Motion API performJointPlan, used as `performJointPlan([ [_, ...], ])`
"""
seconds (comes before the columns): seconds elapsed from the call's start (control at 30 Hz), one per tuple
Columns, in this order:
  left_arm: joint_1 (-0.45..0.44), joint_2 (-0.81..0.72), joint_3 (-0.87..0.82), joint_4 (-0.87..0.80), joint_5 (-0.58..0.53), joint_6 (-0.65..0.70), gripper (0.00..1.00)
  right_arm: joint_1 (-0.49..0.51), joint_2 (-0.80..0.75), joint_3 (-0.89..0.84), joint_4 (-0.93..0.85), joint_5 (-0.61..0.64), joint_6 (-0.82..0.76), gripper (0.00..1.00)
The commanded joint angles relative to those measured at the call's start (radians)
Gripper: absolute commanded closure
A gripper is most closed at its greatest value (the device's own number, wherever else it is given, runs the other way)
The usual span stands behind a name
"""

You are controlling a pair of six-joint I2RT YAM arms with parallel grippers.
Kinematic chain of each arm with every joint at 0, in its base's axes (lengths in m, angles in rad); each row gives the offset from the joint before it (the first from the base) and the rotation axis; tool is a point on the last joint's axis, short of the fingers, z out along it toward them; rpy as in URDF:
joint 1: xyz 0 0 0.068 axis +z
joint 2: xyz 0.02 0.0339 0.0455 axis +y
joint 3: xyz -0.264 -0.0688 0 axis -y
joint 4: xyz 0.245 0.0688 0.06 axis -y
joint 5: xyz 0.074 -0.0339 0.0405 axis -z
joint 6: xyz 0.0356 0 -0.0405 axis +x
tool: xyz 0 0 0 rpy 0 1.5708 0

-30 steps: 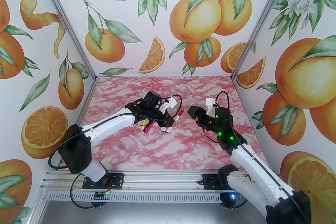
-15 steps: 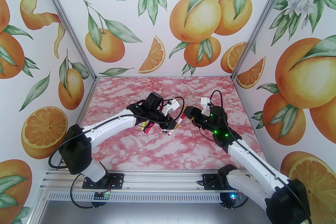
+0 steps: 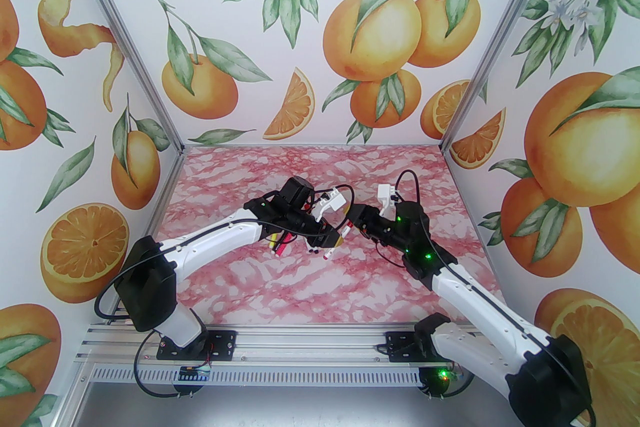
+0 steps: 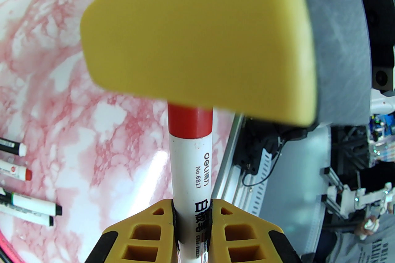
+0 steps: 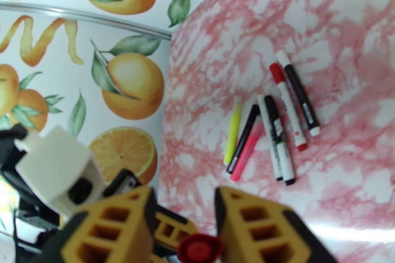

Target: Open the pen caps

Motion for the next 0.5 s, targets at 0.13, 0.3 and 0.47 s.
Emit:
performJointPlan([
  [0.13,-0.007,0.000,0.039,0.026,0.026,0.001,0.83,0.013,-0.003,0.050,-0.063,0.043,-0.054,0.68],
  [0.3,-0.007,-0.002,0.043,0.023,0.027,0.001,0.83,0.016,-0.001,0.046,-0.070,0.049,-0.060,0.69],
  [0.47,-0.006,-0.002,0.043,0.022,0.026,0.001,0.83,0.019,0.005,0.045,-0.067,0.047,-0.061,0.66],
])
